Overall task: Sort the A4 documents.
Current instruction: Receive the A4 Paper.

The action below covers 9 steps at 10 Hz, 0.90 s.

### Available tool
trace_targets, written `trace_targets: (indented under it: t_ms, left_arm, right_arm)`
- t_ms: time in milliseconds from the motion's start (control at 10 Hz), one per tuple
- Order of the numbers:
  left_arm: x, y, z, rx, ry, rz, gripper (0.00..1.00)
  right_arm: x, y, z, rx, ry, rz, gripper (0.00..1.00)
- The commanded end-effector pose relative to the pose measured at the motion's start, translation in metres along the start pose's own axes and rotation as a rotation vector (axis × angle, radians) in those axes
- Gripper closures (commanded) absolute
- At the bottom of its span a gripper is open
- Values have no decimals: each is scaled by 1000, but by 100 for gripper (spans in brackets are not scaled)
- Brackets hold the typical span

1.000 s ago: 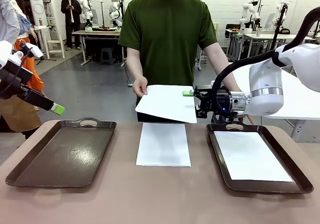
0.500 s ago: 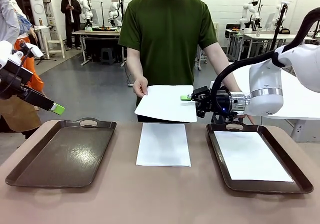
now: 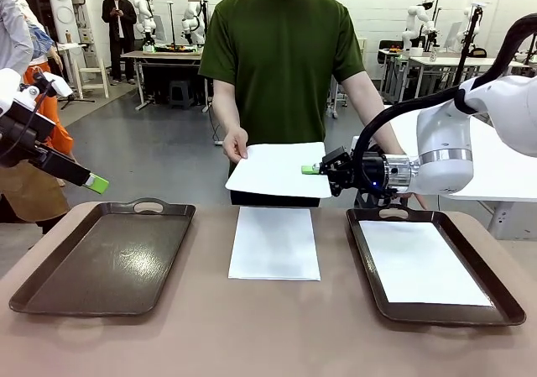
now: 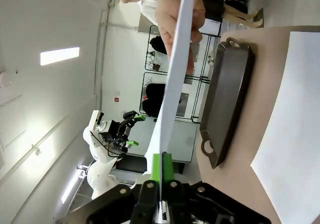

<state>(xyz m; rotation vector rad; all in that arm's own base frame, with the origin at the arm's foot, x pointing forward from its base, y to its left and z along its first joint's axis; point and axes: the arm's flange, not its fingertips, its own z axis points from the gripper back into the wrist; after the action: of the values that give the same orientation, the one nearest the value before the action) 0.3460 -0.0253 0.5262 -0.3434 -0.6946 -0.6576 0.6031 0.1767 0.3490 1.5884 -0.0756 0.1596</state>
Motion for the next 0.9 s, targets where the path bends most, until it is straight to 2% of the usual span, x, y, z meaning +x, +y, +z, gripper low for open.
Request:
trace_targets:
  t_ms: [0, 400, 500, 800]
  left_arm:
    - [-2, 3, -1, -12, -8, -13, 0]
    - [-2, 3, -1, -12, -8, -13, 0]
    - [-2, 3, -1, -12, -8, -13, 0]
    - [-2, 3, -1, -12, -8, -13, 0]
  right_arm:
    - [9, 0, 2, -2, 36, -18, 100]
    - [12, 4, 5, 4, 42, -8, 100]
    - [0, -1, 1, 5, 3, -1, 100]
    - [0, -1, 1, 5, 3, -1, 100]
